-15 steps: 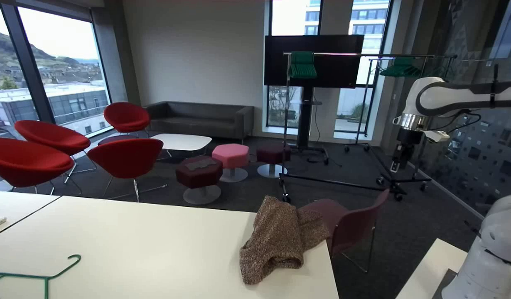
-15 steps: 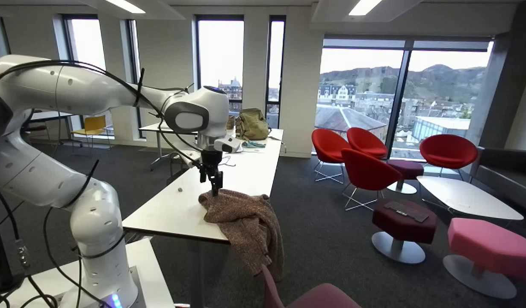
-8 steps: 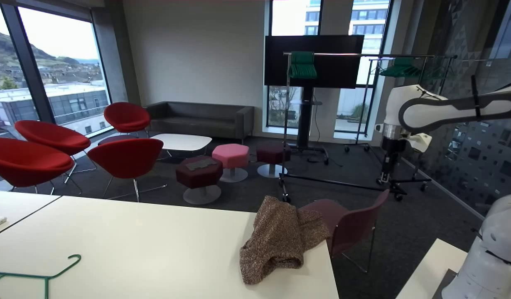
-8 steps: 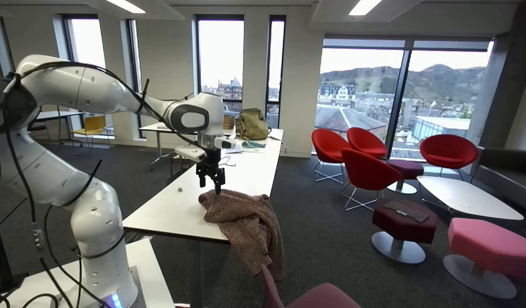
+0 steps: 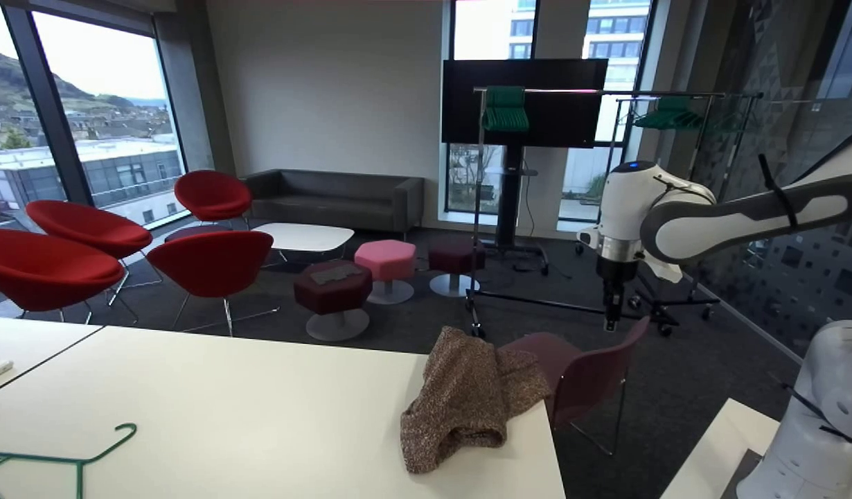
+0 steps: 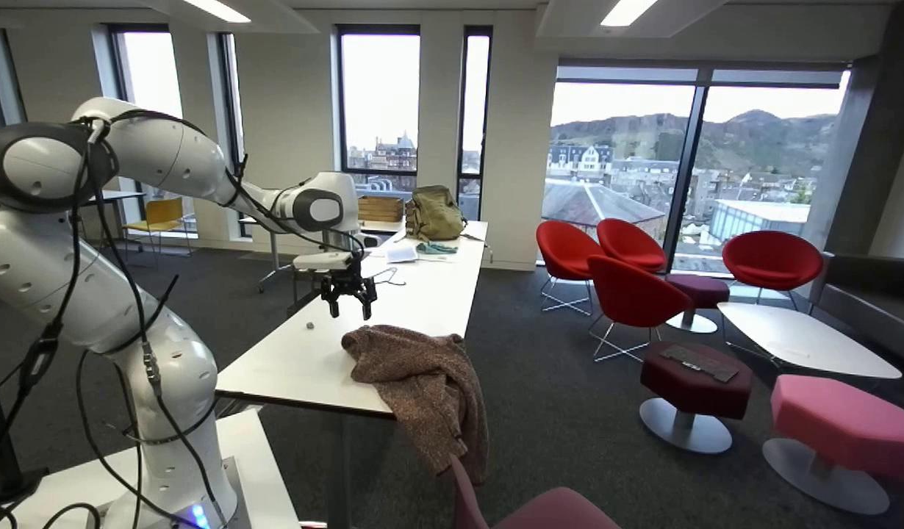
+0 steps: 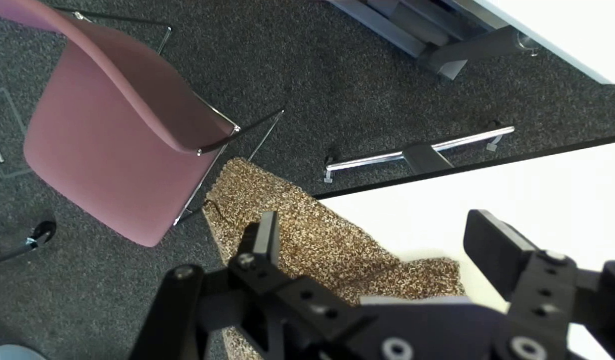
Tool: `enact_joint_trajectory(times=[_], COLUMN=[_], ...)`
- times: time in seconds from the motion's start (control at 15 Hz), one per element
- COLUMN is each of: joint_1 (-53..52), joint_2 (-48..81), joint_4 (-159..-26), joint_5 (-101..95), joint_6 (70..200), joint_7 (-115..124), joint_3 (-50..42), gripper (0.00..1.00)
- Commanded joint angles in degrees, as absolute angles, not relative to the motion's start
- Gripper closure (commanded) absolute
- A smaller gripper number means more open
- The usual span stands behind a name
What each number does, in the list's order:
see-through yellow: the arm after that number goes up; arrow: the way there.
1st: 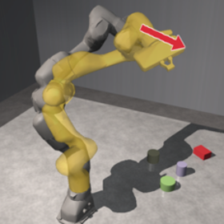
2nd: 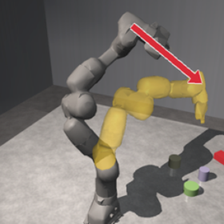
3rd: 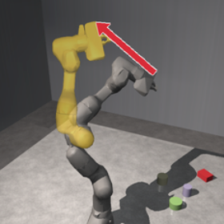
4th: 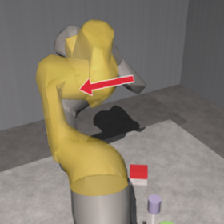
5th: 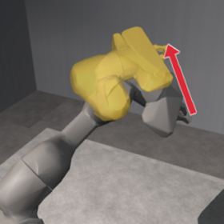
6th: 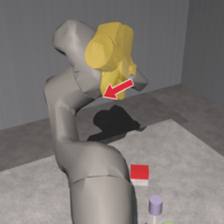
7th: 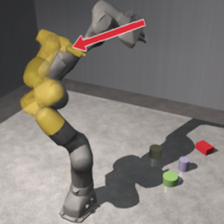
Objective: Hang the brown clothing on the back of the chair
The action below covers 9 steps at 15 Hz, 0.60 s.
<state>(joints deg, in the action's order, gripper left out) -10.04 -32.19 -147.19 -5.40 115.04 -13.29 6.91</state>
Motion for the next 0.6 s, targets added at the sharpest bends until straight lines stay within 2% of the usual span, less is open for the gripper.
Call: enact_joint_trajectory(times=[0.0,0.27,0.53], joint_1=[-10.74,-10.89,-14.05], joint_2=[-32.14,-31.93,-24.79], joint_4=[-147.05,-147.50,-146.41], joint_5=[-5.74,-6.13,-6.95], joint_6=[114.90,116.45,120.33], joint_7=[-13.19,-13.01,-10.34], joint_3=[6.48,6.79,12.51], gripper=[0.00,0.00,0.00])
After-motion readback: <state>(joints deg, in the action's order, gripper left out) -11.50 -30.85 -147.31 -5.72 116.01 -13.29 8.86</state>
